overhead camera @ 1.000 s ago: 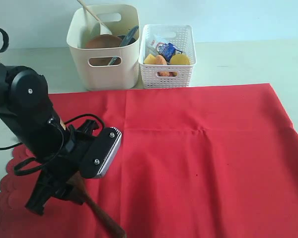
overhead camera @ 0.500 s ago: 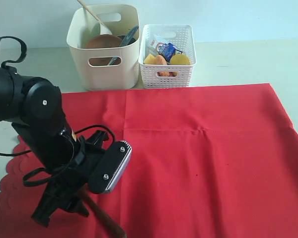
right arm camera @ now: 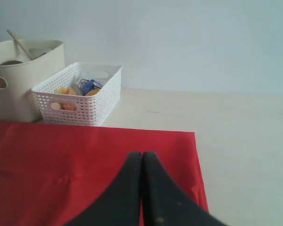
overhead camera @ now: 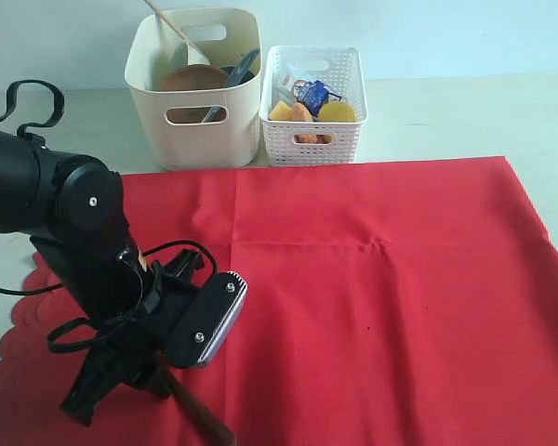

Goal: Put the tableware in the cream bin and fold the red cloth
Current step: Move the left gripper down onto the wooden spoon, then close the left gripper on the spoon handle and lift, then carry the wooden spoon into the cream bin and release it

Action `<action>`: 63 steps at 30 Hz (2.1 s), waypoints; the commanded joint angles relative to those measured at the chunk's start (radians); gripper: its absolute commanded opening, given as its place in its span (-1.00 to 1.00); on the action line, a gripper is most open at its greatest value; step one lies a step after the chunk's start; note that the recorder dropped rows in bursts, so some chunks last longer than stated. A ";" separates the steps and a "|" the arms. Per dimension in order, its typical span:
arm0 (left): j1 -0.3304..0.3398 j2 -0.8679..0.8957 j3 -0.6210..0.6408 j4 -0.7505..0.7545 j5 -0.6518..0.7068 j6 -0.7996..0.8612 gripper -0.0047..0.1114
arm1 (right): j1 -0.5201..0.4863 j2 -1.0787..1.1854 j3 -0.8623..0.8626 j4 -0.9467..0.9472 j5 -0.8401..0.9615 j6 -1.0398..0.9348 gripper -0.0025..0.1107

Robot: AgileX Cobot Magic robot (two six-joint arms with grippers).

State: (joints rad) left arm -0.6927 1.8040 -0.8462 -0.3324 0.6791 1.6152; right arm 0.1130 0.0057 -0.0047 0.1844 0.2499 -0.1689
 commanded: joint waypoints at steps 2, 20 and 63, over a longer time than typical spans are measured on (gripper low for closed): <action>-0.007 0.000 0.004 0.007 -0.002 -0.002 -0.22 | -0.005 -0.006 0.005 -0.002 -0.006 -0.005 -0.96; -0.007 0.024 0.004 0.019 0.019 -0.022 -0.22 | -0.005 -0.006 0.005 -0.002 -0.006 -0.005 -0.96; -0.005 -0.364 0.004 0.053 -0.218 -0.429 -0.92 | -0.005 -0.006 0.005 -0.002 -0.006 -0.005 -0.96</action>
State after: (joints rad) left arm -0.6927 1.4894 -0.8462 -0.2804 0.5493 1.3351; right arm 0.1130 0.0057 -0.0047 0.1844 0.2499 -0.1689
